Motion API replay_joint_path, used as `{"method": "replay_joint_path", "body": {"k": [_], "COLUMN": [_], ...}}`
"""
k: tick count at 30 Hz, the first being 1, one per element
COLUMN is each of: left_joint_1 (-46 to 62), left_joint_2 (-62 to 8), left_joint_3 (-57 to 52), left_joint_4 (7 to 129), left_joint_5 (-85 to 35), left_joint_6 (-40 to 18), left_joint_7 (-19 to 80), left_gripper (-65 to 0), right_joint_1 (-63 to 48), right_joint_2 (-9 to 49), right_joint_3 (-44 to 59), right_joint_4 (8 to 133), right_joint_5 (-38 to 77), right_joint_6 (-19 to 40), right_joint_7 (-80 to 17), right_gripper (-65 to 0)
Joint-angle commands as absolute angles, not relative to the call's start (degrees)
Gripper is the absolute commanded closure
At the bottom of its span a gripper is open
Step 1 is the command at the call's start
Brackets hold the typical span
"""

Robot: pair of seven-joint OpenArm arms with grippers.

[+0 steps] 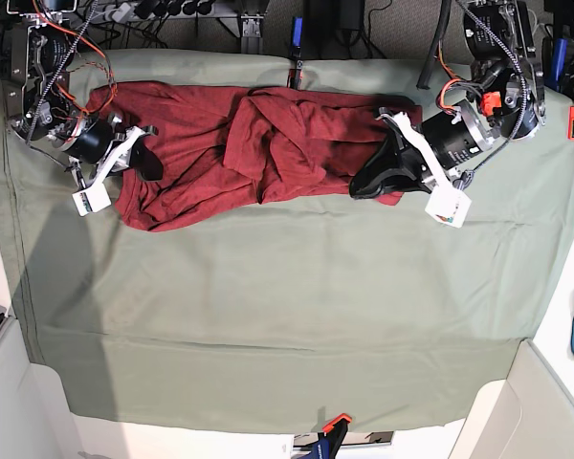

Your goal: Fold the T-shirt properly

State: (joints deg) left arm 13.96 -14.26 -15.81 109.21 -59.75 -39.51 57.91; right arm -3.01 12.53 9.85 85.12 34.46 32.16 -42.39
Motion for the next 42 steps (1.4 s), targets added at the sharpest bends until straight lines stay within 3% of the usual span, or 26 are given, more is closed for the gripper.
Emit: {"method": "replay_joint_path", "body": {"k": [1,8,17,29,38,42], "left_joint_1": [13.5,14.5,15.7,13.9,9.2,10.0], "left_joint_2": [-14.6,-14.6,-13.9,-6.2,-4.7,-5.7], "left_joint_3": [-16.0,-14.9,-1.0,17.1,18.3,15.9], "left_joint_4": [110.4,110.3,108.3,103.0,104.6,110.2], "left_joint_5": [-61.9,-55.7,-34.8,-26.4,-27.6,-35.0], "left_joint_6": [-40.0,-40.0,-40.0,-40.0,-40.0,-40.0], "left_joint_7": [57.4,57.2,46.5,43.5,44.8,50.2], "left_gripper": [0.0,0.0,0.0,0.0,0.0,0.0], "right_joint_1": [-2.3,-2.3,-2.3,-2.3,-2.4,-2.3], "right_joint_2": [13.5,13.5,13.3,13.3,13.3,13.3], "right_joint_3": [10.4,10.5,10.5,10.5,10.5,11.4], "right_joint_4": [85.8,85.8,85.8,85.8,85.8,86.5], "right_joint_5": [34.3,34.5,35.2,36.4,36.5,36.5], "right_joint_6": [32.0,32.0,32.0,32.0,32.4,32.4], "right_joint_7": [-41.0,-40.9,-41.2,-41.2,-41.4,-41.3], "right_gripper": [0.0,0.0,0.0,0.0,0.0,0.0]}}
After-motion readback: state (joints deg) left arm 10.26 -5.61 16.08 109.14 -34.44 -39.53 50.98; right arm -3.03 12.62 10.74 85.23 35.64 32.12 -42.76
